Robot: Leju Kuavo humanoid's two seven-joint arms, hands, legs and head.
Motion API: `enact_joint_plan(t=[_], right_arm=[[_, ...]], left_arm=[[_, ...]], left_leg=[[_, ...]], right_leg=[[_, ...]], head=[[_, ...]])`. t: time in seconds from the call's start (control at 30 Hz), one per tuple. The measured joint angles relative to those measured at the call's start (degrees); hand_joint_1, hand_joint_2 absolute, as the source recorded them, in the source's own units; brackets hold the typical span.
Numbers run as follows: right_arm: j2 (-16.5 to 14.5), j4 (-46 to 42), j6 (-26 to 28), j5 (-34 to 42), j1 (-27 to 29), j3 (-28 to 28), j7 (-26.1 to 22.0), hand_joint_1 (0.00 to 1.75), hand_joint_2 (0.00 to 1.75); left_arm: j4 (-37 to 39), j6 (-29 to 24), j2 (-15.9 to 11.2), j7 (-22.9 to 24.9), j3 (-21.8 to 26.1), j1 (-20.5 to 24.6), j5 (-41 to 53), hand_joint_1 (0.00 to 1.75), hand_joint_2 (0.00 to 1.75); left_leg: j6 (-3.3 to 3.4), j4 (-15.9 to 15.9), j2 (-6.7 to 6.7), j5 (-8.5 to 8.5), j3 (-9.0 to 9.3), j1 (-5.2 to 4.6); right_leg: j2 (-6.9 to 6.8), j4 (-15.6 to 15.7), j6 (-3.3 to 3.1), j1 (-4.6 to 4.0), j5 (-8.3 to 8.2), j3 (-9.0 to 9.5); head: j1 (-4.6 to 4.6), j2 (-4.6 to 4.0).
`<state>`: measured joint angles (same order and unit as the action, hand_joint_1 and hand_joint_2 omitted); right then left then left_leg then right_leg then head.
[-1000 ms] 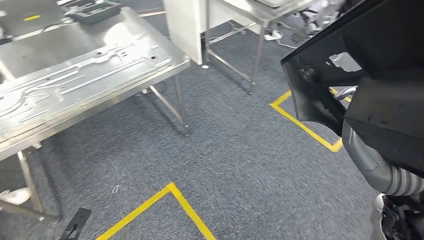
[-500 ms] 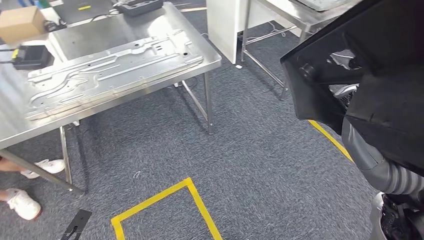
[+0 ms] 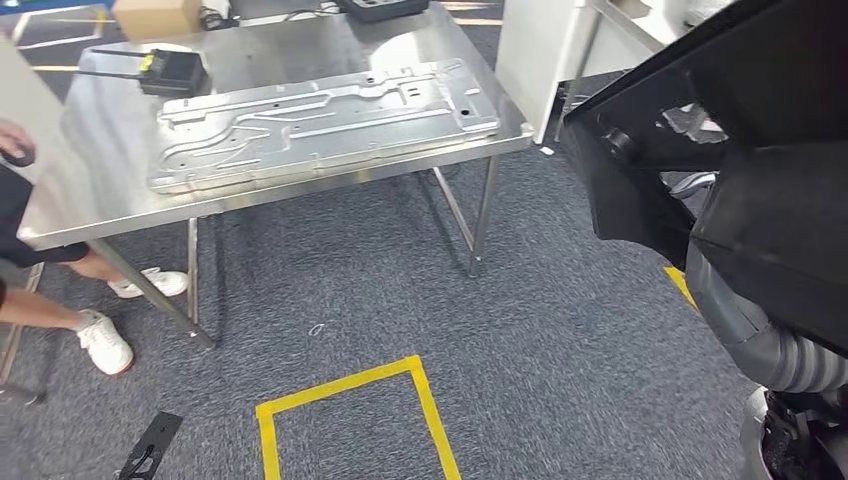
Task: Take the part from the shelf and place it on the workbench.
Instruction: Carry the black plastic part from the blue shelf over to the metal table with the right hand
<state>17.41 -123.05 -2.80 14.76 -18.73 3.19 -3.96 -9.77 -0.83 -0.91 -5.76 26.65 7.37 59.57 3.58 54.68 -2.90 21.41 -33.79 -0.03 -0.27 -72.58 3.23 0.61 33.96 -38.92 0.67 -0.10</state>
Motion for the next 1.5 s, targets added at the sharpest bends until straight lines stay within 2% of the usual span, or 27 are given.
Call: enact_joint_plan(t=[0.1,0.23,0.27,0.3,0.37,0.4,0.43,0.47,0.5,0.53,0.57,0.6,0.63,0.73,0.77,0.9,0.97,1.03,1.07,1.1,1.13,1.2,1.23,1.3,1.4,1.43,1.5], right_arm=[[-0.02,0.00,0.00,-0.03,0.02,0.00,-0.02,1.75,1.75],[-0.02,0.00,0.00,-0.02,0.02,0.00,-0.02,1.75,1.75],[-0.02,0.00,0.00,-0.02,0.02,0.00,-0.02,1.75,1.75],[-0.02,0.00,0.01,-0.02,0.01,0.00,-0.04,1.75,1.75],[-0.05,0.00,0.06,-0.07,0.01,0.00,-0.09,1.75,1.75],[-0.12,-0.01,0.10,-0.13,-0.02,0.00,-0.13,1.75,1.75],[-0.19,-0.01,0.14,-0.19,-0.03,0.00,-0.19,1.75,1.75],[-0.25,-0.01,0.17,-0.25,-0.03,0.00,-0.23,1.75,1.75],[-0.30,-0.01,0.19,-0.29,-0.03,0.00,-0.28,1.75,1.75],[-0.32,0.00,0.21,-0.34,0.04,0.00,-0.32,1.75,1.75],[-0.36,0.00,0.21,-0.42,0.12,0.00,-0.33,1.75,1.75],[-0.39,0.00,0.22,-0.50,0.19,0.00,-0.35,1.75,1.75],[-0.42,0.00,0.22,-0.61,0.25,0.00,-0.37,1.75,1.75],[-0.45,0.00,0.22,-0.85,0.25,0.00,-0.43,1.75,1.75],[-0.46,0.00,0.23,-0.86,0.25,0.00,-0.46,1.75,1.75],[-0.48,0.00,0.27,-0.88,0.24,0.00,-0.52,1.75,1.75],[-0.48,0.00,0.34,-0.88,0.30,0.00,-0.54,1.75,1.75],[-0.48,0.00,0.37,-0.88,0.50,0.00,-0.54,1.75,1.75],[-0.48,0.00,0.37,-0.88,0.61,0.00,-0.54,1.75,1.75],[-0.48,0.00,0.37,-0.87,0.69,0.00,-0.54,1.75,1.75],[-0.48,0.00,0.37,-0.82,0.74,0.00,-0.55,1.75,1.75],[-0.48,0.00,0.34,-0.41,0.72,0.00,-0.58,1.75,1.75],[-0.48,0.00,0.31,-0.09,0.70,0.00,-0.62,1.75,1.75],[-0.48,0.01,0.22,0.59,0.68,0.00,-0.70,1.75,1.75],[-0.48,0.00,0.05,1.28,0.56,0.00,-0.72,1.75,1.75],[-0.48,0.00,0.00,1.42,0.50,0.00,-0.72,1.75,1.75],[-0.49,0.01,-0.05,1.53,0.50,0.00,-0.72,1.75,1.75]], left_arm=[[0.00,-0.02,-0.03,0.02,0.06,-0.01,0.02,0.00,1.75],[0.00,-0.04,-0.04,0.02,0.06,-0.01,0.03,0.00,1.75],[0.00,-0.08,-0.05,0.03,0.05,-0.01,0.05,0.00,1.75],[0.00,-0.17,-0.07,0.09,0.04,-0.01,0.06,0.00,1.75],[0.00,-0.46,-0.14,0.46,0.03,-0.08,0.05,0.00,1.75],[0.00,-0.64,-0.27,0.74,0.03,-0.24,0.03,0.00,1.75],[0.00,-0.78,-0.40,0.97,0.03,-0.35,0.01,0.00,1.75],[0.01,-0.90,-0.54,1.12,0.02,-0.44,-0.02,0.00,1.75],[0.01,-0.95,-0.59,1.16,0.00,-0.49,-0.03,0.00,1.75],[0.02,-0.95,-0.58,1.15,-0.02,-0.48,-0.09,0.00,1.75],[0.02,-0.95,-0.57,1.11,-0.02,-0.54,-0.14,0.00,1.75],[0.02,-0.95,-0.58,1.05,-0.01,-0.62,-0.18,0.00,1.75],[0.01,-0.96,-0.60,0.99,0.01,-0.68,-0.22,0.00,1.75],[0.01,-0.96,-0.62,0.87,0.00,-0.66,-0.22,0.00,1.75],[0.02,-0.97,-0.62,0.87,0.00,-0.67,-0.22,0.00,1.75],[0.01,-1.01,-0.62,0.87,0.02,-0.71,-0.22,0.00,1.75],[0.01,-1.03,-0.62,0.89,0.03,-0.62,-0.21,0.00,1.75],[0.02,-1.02,-0.60,0.89,0.02,-0.60,-0.20,0.00,1.75],[0.02,-1.02,-0.58,0.89,0.02,-0.62,-0.20,0.00,1.75],[0.02,-1.02,-0.58,0.89,0.03,-0.62,-0.20,0.00,1.75],[0.02,-1.02,-0.57,0.89,0.03,-0.62,-0.20,0.00,1.75],[0.02,-1.02,-0.55,0.89,0.04,-0.61,-0.20,0.00,1.75],[0.02,-1.03,-0.54,0.89,0.03,-0.61,-0.20,0.00,1.75],[0.02,-1.03,-0.52,0.89,0.03,-0.60,-0.21,0.00,1.75],[0.02,-1.04,-0.52,0.89,0.03,-0.65,-0.20,0.00,1.75],[0.02,-1.05,-0.52,0.89,0.03,-0.63,-0.20,0.00,1.75],[0.02,-1.09,-0.53,0.89,0.02,-0.58,-0.20,0.00,1.75]], left_leg=[[-0.01,0.03,-1.23,0.02,0.11,-0.01],[-0.01,0.03,-1.29,0.02,0.12,-0.01],[-0.02,0.04,-1.54,0.03,0.16,0.00],[-0.08,0.06,-2.12,0.05,0.22,0.04],[-0.60,0.12,-4.11,0.08,0.04,0.11],[-1.28,1.36,-3.58,0.89,-0.71,0.12],[-2.01,3.83,-2.37,2.33,-2.04,0.14],[-2.76,7.50,-0.85,4.29,-3.88,0.24],[-3.25,12.23,1.34,6.59,-6.06,0.32],[-3.49,15.94,1.94,7.99,-7.82,0.51],[-3.67,17.84,2.21,8.39,-8.72,0.71],[-3.82,17.44,2.34,7.70,-8.45,0.89],[-3.93,14.52,2.49,6.07,-6.91,1.04],[-3.68,2.66,3.38,1.55,-0.79,0.99],[-3.34,1.02,3.53,1.23,-0.01,0.84],[-1.67,0.33,3.17,1.32,0.48,0.78],[-0.98,0.18,3.03,1.39,0.91,0.90],[-0.59,0.19,2.89,1.59,1.13,0.77],[-0.48,0.20,2.76,1.70,1.25,0.70],[-0.43,0.20,2.59,1.82,1.43,0.66],[-0.45,0.21,2.38,1.97,1.70,0.65],[-0.72,0.26,1.94,2.40,2.27,0.54],[-0.95,0.31,1.77,2.62,2.45,0.43],[-1.46,0.31,1.62,2.89,2.50,0.25],[-2.37,0.98,1.83,3.67,2.21,0.55],[-2.68,2.71,1.94,4.76,1.47,0.66],[-3.21,9.89,2.11,8.31,-1.92,0.78]], right_leg=[[0.07,0.92,-0.06,0.02,-2.02,-0.41],[0.08,1.15,-0.06,0.02,-2.18,-0.33],[0.19,2.47,-0.09,0.03,-3.02,0.18],[1.06,5.76,-0.16,0.11,-4.84,1.50],[3.69,13.40,-0.62,0.27,-8.45,4.54],[4.02,16.16,-1.21,0.36,-9.53,5.70],[3.41,16.95,-1.79,0.36,-9.61,6.06],[1.86,17.11,-2.34,0.29,-9.62,6.20],[0.93,17.22,-2.65,0.37,-9.61,6.32],[0.41,17.21,-2.67,0.37,-9.54,6.33],[0.00,17.20,-2.66,0.40,-9.47,6.36],[-0.34,17.19,-2.59,0.45,-9.38,6.42],[-0.59,17.19,-2.45,0.52,-9.27,6.54],[-1.04,17.15,-1.67,0.37,-8.84,6.97],[-1.11,17.21,-1.36,0.23,-8.75,7.06],[-0.98,16.52,-0.12,0.37,-7.85,7.12],[-0.47,10.91,0.15,0.44,-4.92,4.57],[-0.16,2.61,0.25,0.38,-1.72,0.13],[-0.09,0.13,0.26,0.37,-1.38,-1.43],[-0.07,-0.17,0.19,0.37,-2.18,-1.95],[-0.05,2.15,0.06,0.37,-4.12,-1.16],[0.25,10.64,-0.34,0.29,-8.63,2.55],[0.43,14.24,-0.54,0.20,-10.05,4.15],[0.68,17.13,-0.86,-0.01,-10.61,5.34],[0.75,17.49,-1.66,0.13,-10.70,5.43],[0.83,17.62,-1.98,0.28,-10.77,5.53],[1.07,17.68,-2.34,0.44,-10.74,5.64]], head=[[-0.02,-0.01],[-0.02,0.00],[-0.01,0.00],[-0.01,0.00],[0.03,0.00],[0.12,0.01],[0.20,0.01],[0.30,0.01],[0.37,0.01],[0.38,0.00],[0.39,0.00],[0.40,0.00],[0.40,0.01],[0.37,0.00],[0.34,0.00],[0.23,0.02],[0.19,0.00],[0.16,-0.01],[0.16,-0.01],[0.16,0.00],[0.15,0.00],[0.14,0.01],[0.14,0.01],[0.14,0.01],[0.18,0.02],[0.24,0.02],[0.38,0.01]])
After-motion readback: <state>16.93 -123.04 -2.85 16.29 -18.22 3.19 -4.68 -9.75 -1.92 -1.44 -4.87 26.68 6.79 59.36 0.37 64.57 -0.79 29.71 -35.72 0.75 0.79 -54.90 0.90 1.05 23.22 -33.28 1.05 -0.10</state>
